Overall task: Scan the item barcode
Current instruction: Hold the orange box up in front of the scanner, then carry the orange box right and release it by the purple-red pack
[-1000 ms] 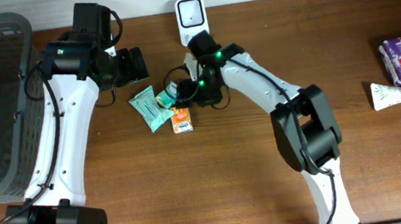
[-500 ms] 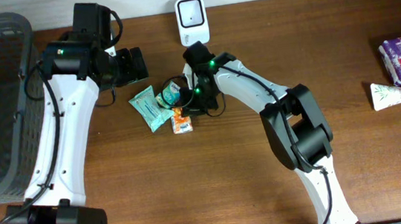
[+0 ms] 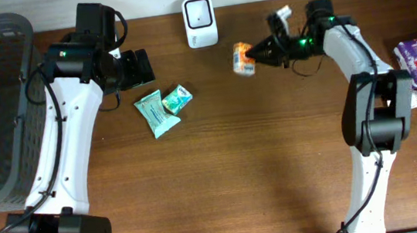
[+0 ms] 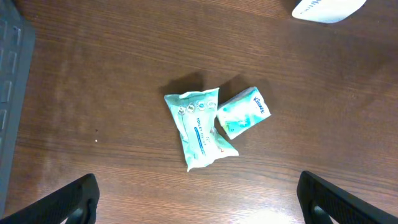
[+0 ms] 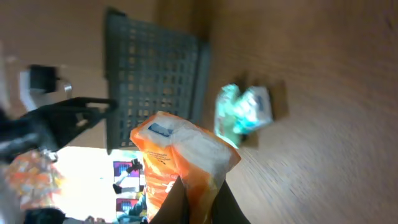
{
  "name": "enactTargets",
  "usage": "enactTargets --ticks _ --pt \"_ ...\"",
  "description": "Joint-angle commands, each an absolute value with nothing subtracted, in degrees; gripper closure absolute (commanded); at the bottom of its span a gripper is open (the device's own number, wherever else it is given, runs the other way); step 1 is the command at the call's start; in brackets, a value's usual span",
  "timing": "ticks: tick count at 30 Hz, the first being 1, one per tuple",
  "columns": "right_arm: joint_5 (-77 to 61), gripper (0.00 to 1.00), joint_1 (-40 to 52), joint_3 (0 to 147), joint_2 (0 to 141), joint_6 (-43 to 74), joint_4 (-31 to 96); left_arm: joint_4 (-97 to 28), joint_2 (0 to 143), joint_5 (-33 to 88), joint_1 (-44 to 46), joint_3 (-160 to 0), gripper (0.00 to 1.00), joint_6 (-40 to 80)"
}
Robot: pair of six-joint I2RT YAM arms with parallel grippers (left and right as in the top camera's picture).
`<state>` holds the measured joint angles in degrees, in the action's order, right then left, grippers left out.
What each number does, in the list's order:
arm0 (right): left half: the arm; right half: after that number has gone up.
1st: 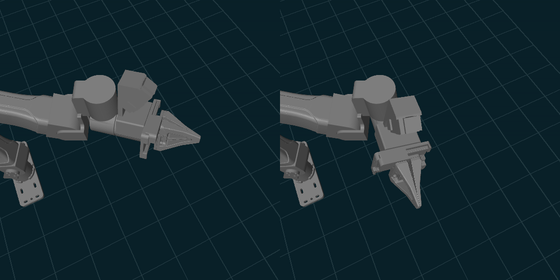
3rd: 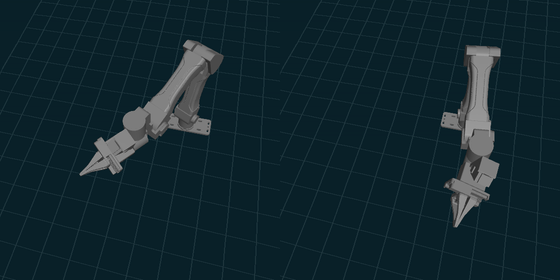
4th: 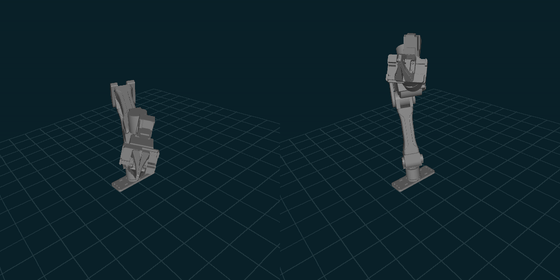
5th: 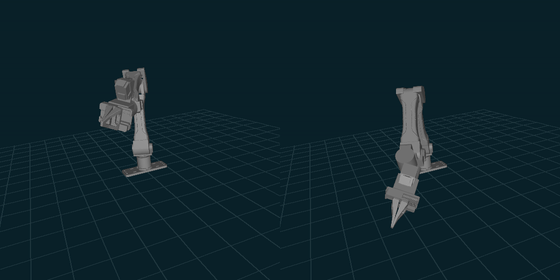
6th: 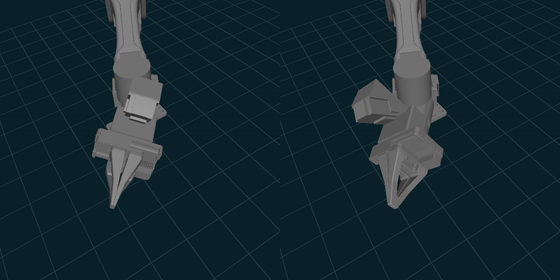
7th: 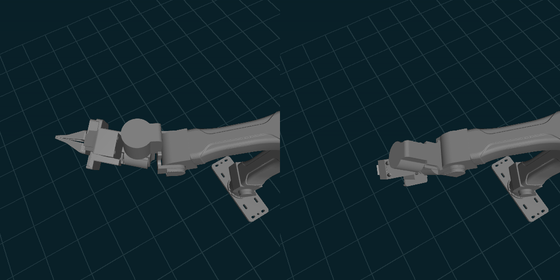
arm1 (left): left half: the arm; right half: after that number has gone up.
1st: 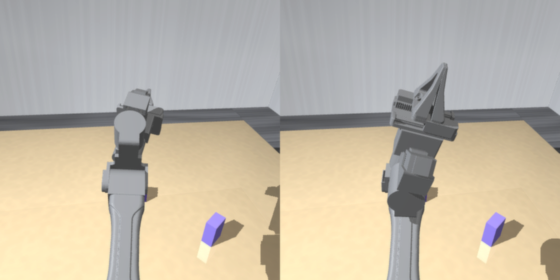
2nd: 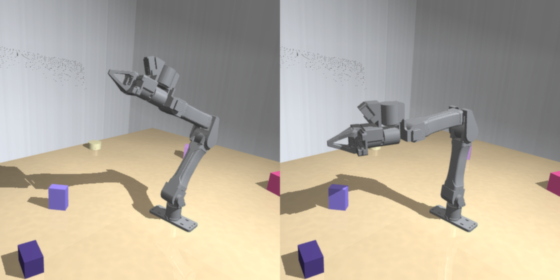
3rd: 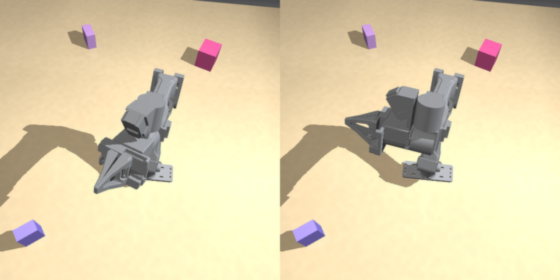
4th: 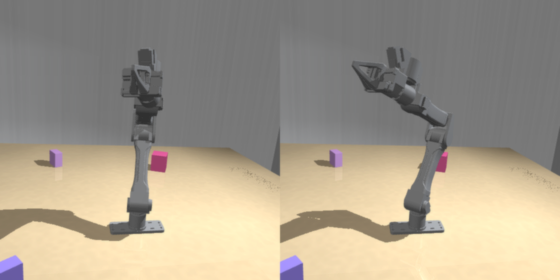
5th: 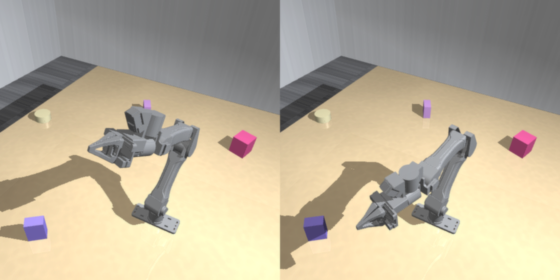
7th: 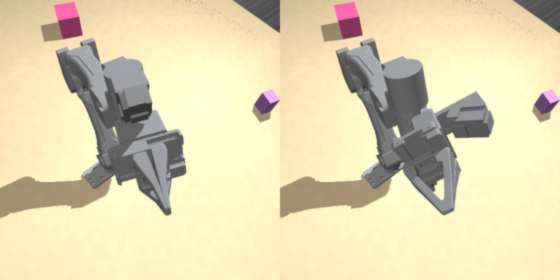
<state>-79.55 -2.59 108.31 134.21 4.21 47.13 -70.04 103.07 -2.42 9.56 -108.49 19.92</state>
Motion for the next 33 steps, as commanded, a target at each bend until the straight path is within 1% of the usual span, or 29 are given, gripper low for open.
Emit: enactTargets --ticks 1,5,8,16,18,19,21,23,25,26,27,28,30,31,32,33 --pt "-88.95 0.96 -0.99 113.49 131.15 0.67 44.69 -69.97 103.15 -2.81 9.45 -108.71 0.01 19.64" --pt "-88.95 0.96 1.17 122.13 131.04 0.56 41.74 -70.0 103.15 -2.81 9.45 -108.71 0.01 19.64" --pt "-88.95 0.96 2.94 125.58 131.07 0.62 35.88 -70.0 103.15 -2.81 9.45 -108.71 0.01 19.64" --pt "-88.92 0.96 5.19 125.78 131.07 1.19 33.15 -70.0 103.15 -2.81 9.45 -108.71 0.01 19.64" --pt "-85.86 0.96 5.32 125.78 131.07 6.74 33.17 -70.0 103.15 -2.81 9.45 -108.71 0.01 19.64" --pt "-81.84 0.96 5.63 125.78 131.07 9.67 33.28 -70.0 103.15 -2.81 9.45 -108.71 0.01 19.64" --pt "-69.12 0.96 6.81 125.78 131.07 13.02 36.07 -69.97 103.15 -2.81 9.45 -108.71 0.01 19.64" --pt "-46.98 0.96 8.97 125.78 131.04 12.95 43.92 -69.97 103.15 -2.81 9.45 -108.71 0.01 19.64" --pt "-29.3 0.96 11.42 125.78 131.04 12.45 49.01 -69.97 103.15 -2.81 9.45 -108.71 0.01 19.64" --pt "-13.63 0.96 13.65 125.78 131.07 12.29 51.2 -69.97 103.15 -2.81 9.45 -108.71 0.01 19.64" --pt "-2.44 0.96 15.25 125.78 131.07 12.03 51.83 -69.97 103.15 -2.81 9.45 -108.71 0.01 19.64" --pt "7.9 0.96 17.15 125.75 131.09 9.26 51.81 -69.97 103.15 -2.81 9.45 -108.71 0.01 19.64" --pt "23.55 0.96 20.08 125.75 131.59 3.75 49.32 -70.0 103.15 -2.81 9.45 -108.71 0.01 19.64" --pt "28.25 0.96 21.1 125.56 132.09 -0.14 46.22 -70.0 103.15 -2.81 9.45 -108.71 0.01 19.64" --pt "28.93 0.96 21.82 125.51 132.86 -6.33 41.95 -69.97 103.15 -2.81 9.45 -108.71 0.01 19.64" --pt "28.69 0.96 22.15 125.51 133.75 -9.87 38.2 -70.0 103.15 -2.81 9.45 -108.71 0.01 19.64"
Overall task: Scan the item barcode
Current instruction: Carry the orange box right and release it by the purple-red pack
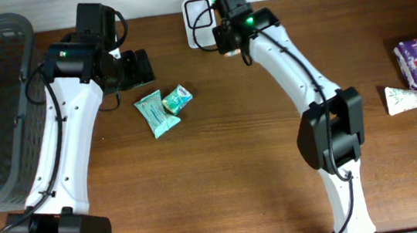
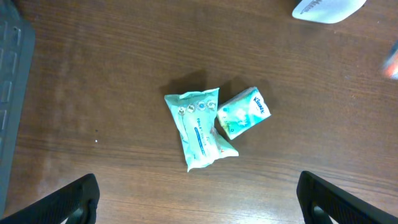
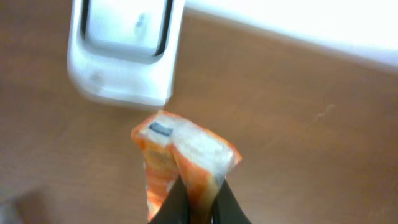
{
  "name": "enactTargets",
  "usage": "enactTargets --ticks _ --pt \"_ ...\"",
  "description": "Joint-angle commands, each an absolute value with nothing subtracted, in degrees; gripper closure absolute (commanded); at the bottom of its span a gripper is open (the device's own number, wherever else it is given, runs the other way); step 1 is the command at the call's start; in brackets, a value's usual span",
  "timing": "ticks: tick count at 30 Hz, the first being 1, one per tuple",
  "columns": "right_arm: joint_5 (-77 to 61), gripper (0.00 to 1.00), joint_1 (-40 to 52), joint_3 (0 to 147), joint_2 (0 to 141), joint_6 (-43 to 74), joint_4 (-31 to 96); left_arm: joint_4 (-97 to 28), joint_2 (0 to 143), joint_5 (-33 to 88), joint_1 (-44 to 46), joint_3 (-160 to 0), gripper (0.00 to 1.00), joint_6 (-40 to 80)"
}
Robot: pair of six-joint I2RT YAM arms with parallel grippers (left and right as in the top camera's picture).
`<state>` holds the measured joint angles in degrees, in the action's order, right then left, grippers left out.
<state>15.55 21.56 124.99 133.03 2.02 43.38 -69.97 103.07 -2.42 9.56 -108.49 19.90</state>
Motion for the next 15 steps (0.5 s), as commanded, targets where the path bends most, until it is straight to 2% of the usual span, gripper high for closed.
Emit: enactTargets --ticks 1,3,5,8,15 --pt "28.73 0.96 22.41 125.51 134.85 -12.95 34.06 -70.0 103.15 -2.81 9.45 -108.71 0.01 19.64" --pt "27.77 0.96 22.5 125.51 136.9 -19.11 25.45 -69.97 103.15 -2.81 9.45 -108.71 0.01 19.64" --pt "21.26 0.96 22.5 125.51 138.43 -26.48 19.14 -70.0 103.15 -2.81 9.45 -108.71 0.01 19.64" --pt "16.71 0.96 22.68 125.51 140.07 -29.8 11.53 -69.97 103.15 -2.81 9.45 -108.71 0.01 19.64" --pt "12.21 0.96 23.92 125.51 140.31 -29.76 10.35 -69.97 103.15 -2.81 9.45 -108.71 0.01 19.64"
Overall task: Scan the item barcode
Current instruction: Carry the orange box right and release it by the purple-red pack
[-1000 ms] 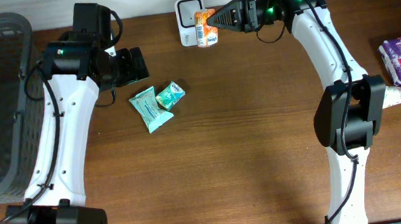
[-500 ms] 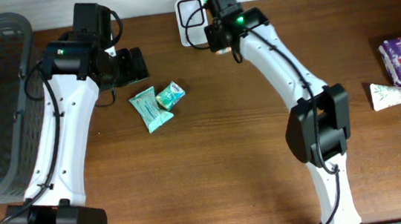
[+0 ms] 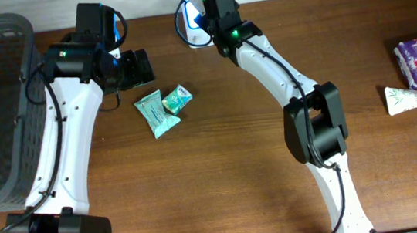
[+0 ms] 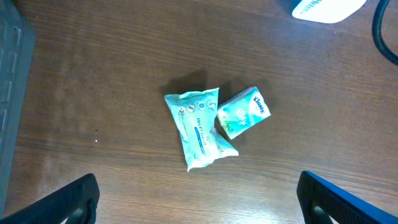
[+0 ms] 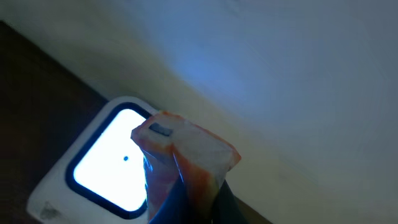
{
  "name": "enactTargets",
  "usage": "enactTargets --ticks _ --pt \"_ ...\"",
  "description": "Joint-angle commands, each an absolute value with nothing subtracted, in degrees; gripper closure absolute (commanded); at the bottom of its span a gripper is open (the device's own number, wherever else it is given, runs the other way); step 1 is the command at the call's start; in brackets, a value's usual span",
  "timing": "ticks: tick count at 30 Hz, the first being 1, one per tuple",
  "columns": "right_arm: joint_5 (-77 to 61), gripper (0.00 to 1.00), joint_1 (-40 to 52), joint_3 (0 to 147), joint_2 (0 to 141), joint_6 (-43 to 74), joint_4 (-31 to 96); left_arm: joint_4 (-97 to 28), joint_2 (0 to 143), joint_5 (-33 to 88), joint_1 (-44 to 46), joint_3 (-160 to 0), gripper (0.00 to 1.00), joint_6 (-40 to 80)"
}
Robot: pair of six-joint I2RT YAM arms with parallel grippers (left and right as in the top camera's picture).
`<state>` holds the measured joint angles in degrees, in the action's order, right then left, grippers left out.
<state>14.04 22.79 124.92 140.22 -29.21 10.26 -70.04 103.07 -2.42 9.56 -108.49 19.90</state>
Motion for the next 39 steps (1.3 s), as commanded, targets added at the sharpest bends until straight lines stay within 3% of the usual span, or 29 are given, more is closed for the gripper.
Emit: enactTargets --ticks 1,5,11,13,18,20,26,27,28,29,37,39 --pt "12.21 0.96 24.08 125.51 140.31 -29.74 10.74 -70.0 103.15 -2.81 9.45 -108.71 0.01 19.64" --pt "18.72 0.96 24.36 125.54 140.31 -29.74 11.2 -69.97 103.15 -2.81 9.45 -108.71 0.01 19.64" --pt "59.57 0.96 21.08 125.6 139.55 -17.65 9.98 -69.97 103.15 -2.81 9.45 -108.71 0.01 19.64" --pt "66.04 0.96 18.09 125.6 139.48 -17.67 13.3 -70.0 103.15 -2.81 9.45 -108.71 0.01 19.64" --pt "66.02 0.96 7.18 125.6 139.11 -7.7 36.84 -70.0 103.15 -2.81 9.45 -108.71 0.01 19.64" --pt "58.85 0.96 1.21 125.6 139.11 -3.99 47.83 -69.97 103.15 -2.81 9.45 -108.71 0.01 19.64" --pt "42.19 0.96 -10.26 125.58 139.11 -3.99 58.43 -69.97 103.15 -2.81 9.45 -108.71 0.01 19.64" --pt "40.62 0.88 -11.66 125.58 139.11 -3.97 58.92 -70.0 103.15 -2.81 9.45 -108.71 0.01 19.64" --pt "38.89 0.67 -12.58 125.58 139.11 -3.97 59.24 -70.0 103.15 -2.81 9.45 -108.71 0.01 19.64" --pt "37.89 0.02 -13.32 125.58 139.11 -3.97 59.53 -70.0 103.15 -2.81 9.45 -108.71 0.01 19.64" --pt "34.72 0.01 -11.16 126.98 137.14 -3.51 59.24 -69.97 103.15 -2.81 9.45 -108.71 0.01 19.64" --pt "23.99 0.01 -8.34 129.75 135.52 -3.53 59.92 -70.0 103.15 -2.81 9.45 -108.71 0.01 19.64"
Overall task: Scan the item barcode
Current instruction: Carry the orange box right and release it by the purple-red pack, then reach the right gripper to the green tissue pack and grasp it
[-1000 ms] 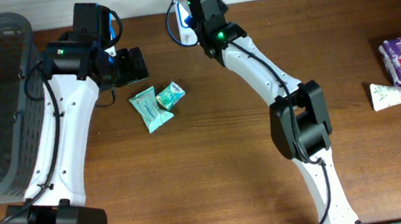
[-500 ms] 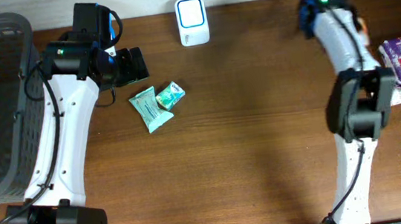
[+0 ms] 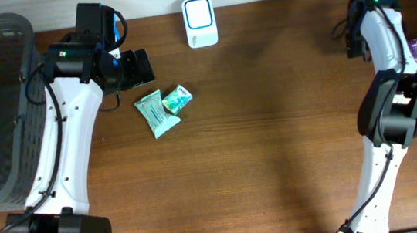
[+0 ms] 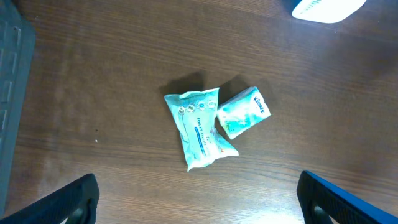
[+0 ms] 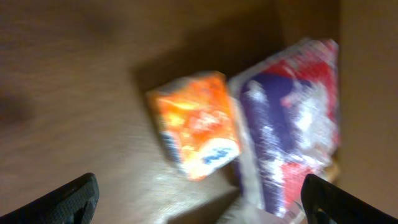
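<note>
The orange pack (image 5: 196,130) lies on the table beside a purple and red pack (image 5: 292,118). Above them my right gripper (image 5: 199,208) stands open and empty, its fingertips at the lower corners of the right wrist view; from overhead it (image 3: 353,38) is at the far right back, and the arm hides the orange pack. The white scanner (image 3: 199,13) stands at the back middle. My left gripper (image 4: 199,199) is open above two teal packs (image 4: 198,127) (image 4: 244,112); in the overhead view it (image 3: 137,68) hangs left of the scanner.
A grey basket fills the left side. The purple and red pack and a pale flat pack lie at the right edge. The teal packs (image 3: 163,108) lie left of centre.
My right gripper was shut on the orange pack in front of the lit scanner. Now it is open at the far right, and the pack lies on the table beside the purple pack.
My right gripper first held the orange pack in the air to the right of the scanner. Then it was at the scanner, whose window lit up against the pack. Now the pack lies released at the right. The left arm and teal packs stayed put.
</note>
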{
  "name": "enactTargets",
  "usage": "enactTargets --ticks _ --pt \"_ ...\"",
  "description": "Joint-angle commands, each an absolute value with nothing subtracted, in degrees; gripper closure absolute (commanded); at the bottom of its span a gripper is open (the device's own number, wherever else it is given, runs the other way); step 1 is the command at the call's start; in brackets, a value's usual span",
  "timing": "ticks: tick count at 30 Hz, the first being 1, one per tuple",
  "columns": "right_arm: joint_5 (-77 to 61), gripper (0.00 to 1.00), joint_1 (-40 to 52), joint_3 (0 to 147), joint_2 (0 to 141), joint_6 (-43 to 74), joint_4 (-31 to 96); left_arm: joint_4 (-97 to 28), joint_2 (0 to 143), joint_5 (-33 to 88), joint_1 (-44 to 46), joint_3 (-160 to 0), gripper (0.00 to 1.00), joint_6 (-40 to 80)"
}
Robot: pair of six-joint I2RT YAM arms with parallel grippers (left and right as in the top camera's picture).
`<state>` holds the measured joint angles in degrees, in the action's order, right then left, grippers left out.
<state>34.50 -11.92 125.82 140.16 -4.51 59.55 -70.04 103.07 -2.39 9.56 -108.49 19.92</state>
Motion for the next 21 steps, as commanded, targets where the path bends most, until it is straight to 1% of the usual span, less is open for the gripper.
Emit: enactTargets --ticks 1,4,5,6,8,10,12,13,17,18,19,21 --pt "12.4 0.01 -6.57 131.76 135.04 -3.53 61.25 -69.97 103.15 -2.81 9.45 -108.71 0.01 19.64" --pt "-25.04 0.01 -1.23 133.99 135.04 -3.55 63.48 -69.97 103.15 -2.81 9.45 -108.71 0.01 19.64" --pt "-31.9 0.01 0.86 133.73 135.24 -3.53 63.02 -70.0 103.15 -2.81 9.45 -108.71 0.01 19.64" --pt "-34.59 0.01 2.81 133.6 135.37 -3.44 62.81 -69.97 103.15 -2.81 9.45 -108.71 0.01 19.64" --pt "-33.85 0.01 7.49 132.29 135.48 2.76 61.71 -69.97 103.15 -2.81 9.45 -108.71 0.01 19.64" --pt "-28.05 0.01 13.21 129.95 135.48 9.91 58.11 -69.97 103.15 -2.81 9.45 -108.71 0.01 19.64" --pt "-23.2 0.01 16.99 128.05 135.48 10.22 53.95 -69.97 103.15 -2.81 9.45 -108.71 0.01 19.64" --pt "-21.96 0.01 19.88 125.43 135.5 12.4 49.08 -70.0 103.15 -2.81 9.45 -108.71 0.01 19.64" --pt "-21.1 0.01 24.53 119.13 135.63 12.99 38.89 -70.0 103.15 -2.81 9.45 -108.71 0.01 19.64" --pt "-21.08 0.06 25.26 117.91 135.76 12.99 37.36 -69.97 103.15 -2.81 9.45 -108.71 0.01 19.64" --pt "-21.08 0.14 26.13 116.51 136.22 13.02 35.53 -69.97 103.15 -2.81 9.45 -108.71 0.01 19.64" --pt "-20.69 0.21 27.42 114.26 137.14 12.99 33.15 -69.97 103.15 -2.81 9.45 -108.71 0.01 19.64"
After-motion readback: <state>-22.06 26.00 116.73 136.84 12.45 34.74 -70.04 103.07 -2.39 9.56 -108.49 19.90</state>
